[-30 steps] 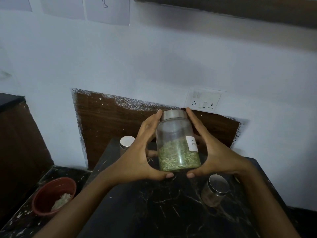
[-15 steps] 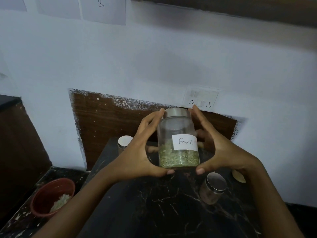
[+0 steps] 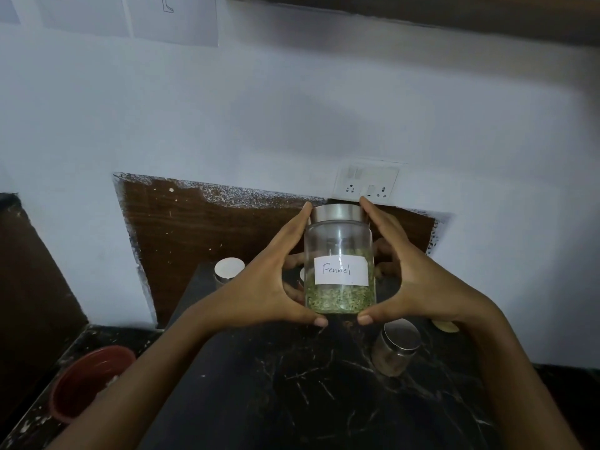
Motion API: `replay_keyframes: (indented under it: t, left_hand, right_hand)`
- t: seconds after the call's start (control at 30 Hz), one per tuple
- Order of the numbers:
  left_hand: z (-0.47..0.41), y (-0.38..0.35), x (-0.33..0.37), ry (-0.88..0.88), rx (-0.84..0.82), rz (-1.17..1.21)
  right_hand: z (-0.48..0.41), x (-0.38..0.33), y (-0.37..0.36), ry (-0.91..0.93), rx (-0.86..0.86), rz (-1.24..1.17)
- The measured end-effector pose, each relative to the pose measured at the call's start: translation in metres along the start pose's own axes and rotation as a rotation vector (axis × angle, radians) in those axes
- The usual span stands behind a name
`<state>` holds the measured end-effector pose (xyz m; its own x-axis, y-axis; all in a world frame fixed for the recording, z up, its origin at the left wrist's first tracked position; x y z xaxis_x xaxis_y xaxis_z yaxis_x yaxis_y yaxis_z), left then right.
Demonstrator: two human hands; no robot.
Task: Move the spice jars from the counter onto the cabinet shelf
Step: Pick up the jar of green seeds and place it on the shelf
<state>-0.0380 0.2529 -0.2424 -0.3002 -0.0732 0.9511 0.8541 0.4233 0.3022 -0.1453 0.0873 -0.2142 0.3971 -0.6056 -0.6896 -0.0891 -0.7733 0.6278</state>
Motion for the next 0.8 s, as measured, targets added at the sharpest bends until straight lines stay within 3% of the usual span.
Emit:
replay_keyframes:
  t: [0.17, 0.4, 0.63, 0.8]
  left_hand:
    - [-0.014, -0.001, 0.018, -0.018, -0.006, -0.053]
    - [-0.052, 0.005, 0.063, -0.096, 0.112, -0.361]
    - [-0.107, 0.005, 0.144, -0.162, 0.053, -0.421]
    - [-0.155, 0.009, 0.209, -0.268, 0.099, -0.560]
  right_hand:
    - [0.003, -0.004, 0.016, 0.009, 0.048, 0.032]
    - [-0.002, -0.017, 0.069, 0.044, 0.134, 0.155]
    - [-0.008, -0.035, 0.151, 0.128, 0.244, 0.189]
    - [-0.023, -0.047, 0.221, 0.237, 0.297, 0.267]
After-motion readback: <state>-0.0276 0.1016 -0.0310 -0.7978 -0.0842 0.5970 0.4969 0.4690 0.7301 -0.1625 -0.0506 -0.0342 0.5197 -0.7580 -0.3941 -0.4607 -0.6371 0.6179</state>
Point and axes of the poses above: each hand's wrist, its own z-axis away from the middle knuckle, its own y-axis out of the back of the hand, x = y × z, the point moved 3 cm from there along -z, towards the middle knuckle, and after that the axes turned 15 degrees about y, right-handed, at the moved point
